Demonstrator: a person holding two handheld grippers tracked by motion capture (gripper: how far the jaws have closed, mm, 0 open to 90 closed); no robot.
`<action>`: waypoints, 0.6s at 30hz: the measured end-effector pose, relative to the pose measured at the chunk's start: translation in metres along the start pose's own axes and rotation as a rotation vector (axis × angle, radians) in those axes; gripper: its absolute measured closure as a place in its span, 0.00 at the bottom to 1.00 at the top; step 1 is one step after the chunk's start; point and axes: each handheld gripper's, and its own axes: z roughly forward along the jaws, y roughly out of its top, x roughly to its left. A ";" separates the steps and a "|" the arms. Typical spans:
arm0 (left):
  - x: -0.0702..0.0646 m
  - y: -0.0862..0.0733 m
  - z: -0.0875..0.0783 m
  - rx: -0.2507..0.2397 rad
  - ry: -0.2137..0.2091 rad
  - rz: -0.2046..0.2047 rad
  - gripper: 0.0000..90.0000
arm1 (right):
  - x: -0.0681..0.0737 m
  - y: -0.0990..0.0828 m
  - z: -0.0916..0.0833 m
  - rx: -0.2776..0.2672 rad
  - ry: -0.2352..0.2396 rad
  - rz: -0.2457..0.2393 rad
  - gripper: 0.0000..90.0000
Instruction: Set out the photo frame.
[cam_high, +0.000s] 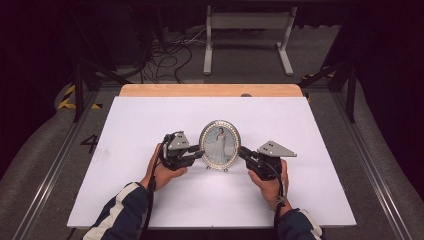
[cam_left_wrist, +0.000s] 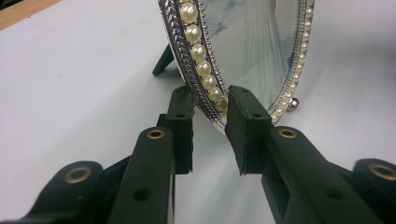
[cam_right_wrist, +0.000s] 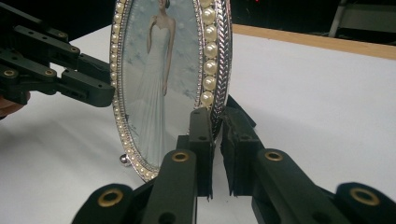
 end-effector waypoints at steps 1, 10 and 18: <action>0.000 0.000 0.000 0.000 0.000 0.000 0.79 | 0.000 0.000 0.000 0.000 0.001 0.003 0.92; -0.002 -0.003 -0.001 0.009 -0.005 0.004 0.79 | -0.002 0.002 0.003 0.000 0.006 0.005 0.92; -0.002 -0.004 0.002 0.016 -0.009 0.004 0.78 | -0.001 0.002 0.004 0.004 0.001 0.001 0.92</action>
